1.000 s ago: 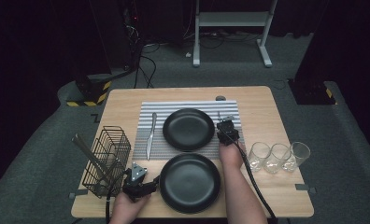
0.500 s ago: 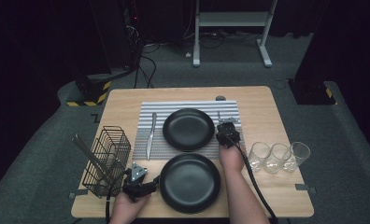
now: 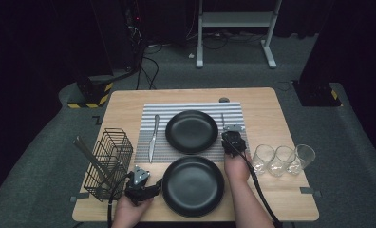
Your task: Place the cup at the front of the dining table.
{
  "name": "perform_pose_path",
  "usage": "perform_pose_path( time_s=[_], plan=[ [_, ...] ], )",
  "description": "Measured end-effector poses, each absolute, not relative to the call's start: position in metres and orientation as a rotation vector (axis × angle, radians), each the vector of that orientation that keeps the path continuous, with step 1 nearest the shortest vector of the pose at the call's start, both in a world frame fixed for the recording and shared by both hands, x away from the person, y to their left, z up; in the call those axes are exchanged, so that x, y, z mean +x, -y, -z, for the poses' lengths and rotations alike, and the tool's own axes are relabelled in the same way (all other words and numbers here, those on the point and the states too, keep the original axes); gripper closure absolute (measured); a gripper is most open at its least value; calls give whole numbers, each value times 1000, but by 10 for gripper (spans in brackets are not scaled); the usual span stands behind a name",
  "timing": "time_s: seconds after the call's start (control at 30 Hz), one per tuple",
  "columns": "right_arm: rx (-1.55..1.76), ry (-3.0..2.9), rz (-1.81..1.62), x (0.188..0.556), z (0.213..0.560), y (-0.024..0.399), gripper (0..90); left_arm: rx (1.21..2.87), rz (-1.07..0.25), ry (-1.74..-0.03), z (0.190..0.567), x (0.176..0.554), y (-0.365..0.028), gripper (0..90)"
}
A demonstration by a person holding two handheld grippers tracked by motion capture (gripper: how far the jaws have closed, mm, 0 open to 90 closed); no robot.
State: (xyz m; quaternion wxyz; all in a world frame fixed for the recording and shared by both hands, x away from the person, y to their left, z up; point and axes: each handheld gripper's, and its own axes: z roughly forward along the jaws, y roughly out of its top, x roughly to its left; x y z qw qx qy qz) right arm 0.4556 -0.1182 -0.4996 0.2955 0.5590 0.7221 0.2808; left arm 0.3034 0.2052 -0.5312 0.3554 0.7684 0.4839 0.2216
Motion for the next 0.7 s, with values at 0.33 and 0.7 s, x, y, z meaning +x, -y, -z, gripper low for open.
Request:
perform_pose_path(
  time_s=[0.33, 0.7],
  plan=[
    [1491, -1931, -726, 454, 505, 121, 824, 1987, -575, -1250, 531, 303, -205, 361],
    [1498, -1922, -730, 452, 507, 123, 830, 1987, -575, -1250, 531, 303, -205, 361]
  ],
)
